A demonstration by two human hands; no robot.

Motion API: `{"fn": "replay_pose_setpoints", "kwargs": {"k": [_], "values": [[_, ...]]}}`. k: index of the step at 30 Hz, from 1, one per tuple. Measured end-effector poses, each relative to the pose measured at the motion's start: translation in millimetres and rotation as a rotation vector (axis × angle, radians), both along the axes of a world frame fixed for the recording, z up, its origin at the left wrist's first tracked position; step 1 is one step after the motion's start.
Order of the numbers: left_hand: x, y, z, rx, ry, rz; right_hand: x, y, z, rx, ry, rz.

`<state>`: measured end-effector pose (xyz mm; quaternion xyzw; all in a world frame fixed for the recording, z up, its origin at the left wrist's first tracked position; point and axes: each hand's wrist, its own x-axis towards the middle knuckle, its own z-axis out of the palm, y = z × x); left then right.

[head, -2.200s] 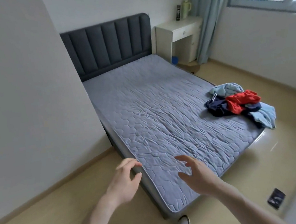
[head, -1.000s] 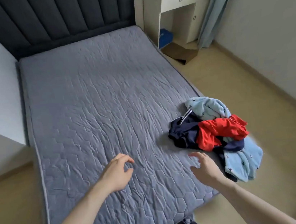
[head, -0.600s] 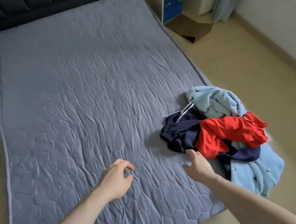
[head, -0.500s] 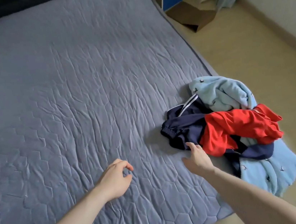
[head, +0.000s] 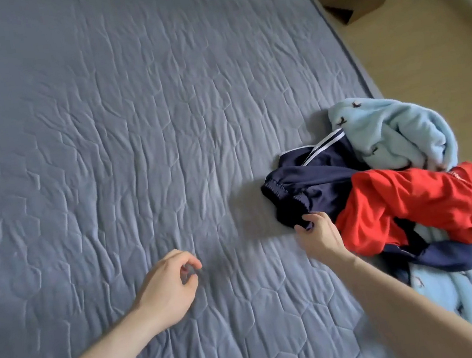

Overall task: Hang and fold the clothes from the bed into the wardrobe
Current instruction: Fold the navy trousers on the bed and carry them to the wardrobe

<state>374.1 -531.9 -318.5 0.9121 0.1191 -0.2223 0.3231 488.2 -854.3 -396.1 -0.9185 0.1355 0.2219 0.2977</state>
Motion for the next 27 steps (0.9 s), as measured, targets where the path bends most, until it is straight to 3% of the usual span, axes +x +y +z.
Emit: {"fn": "replay_pose_setpoints", "kwargs": {"k": [5,13,15,21,24,27], "values": [[10,5,63,-0.014,-0.067,0.032,0,5,133,0.334,-0.122,0.045],[74,-18,221,-0.041,-0.278,-0.259,-29,57,383,0.831,-0.268,0.130],[78,-14,260,-0.130,-0.260,-0.249,-39,71,427,0.916,-0.301,0.118],[55,53,364,-0.282,-0.291,0.184,-38,84,492,0.823,-0.409,-0.355],[47,90,437,-0.388,-0.374,0.320,-29,98,537,0.636,-0.434,-0.169],[60,111,514,-0.438,-0.568,0.419,-10,123,604,0.377,-0.710,0.152]]}}
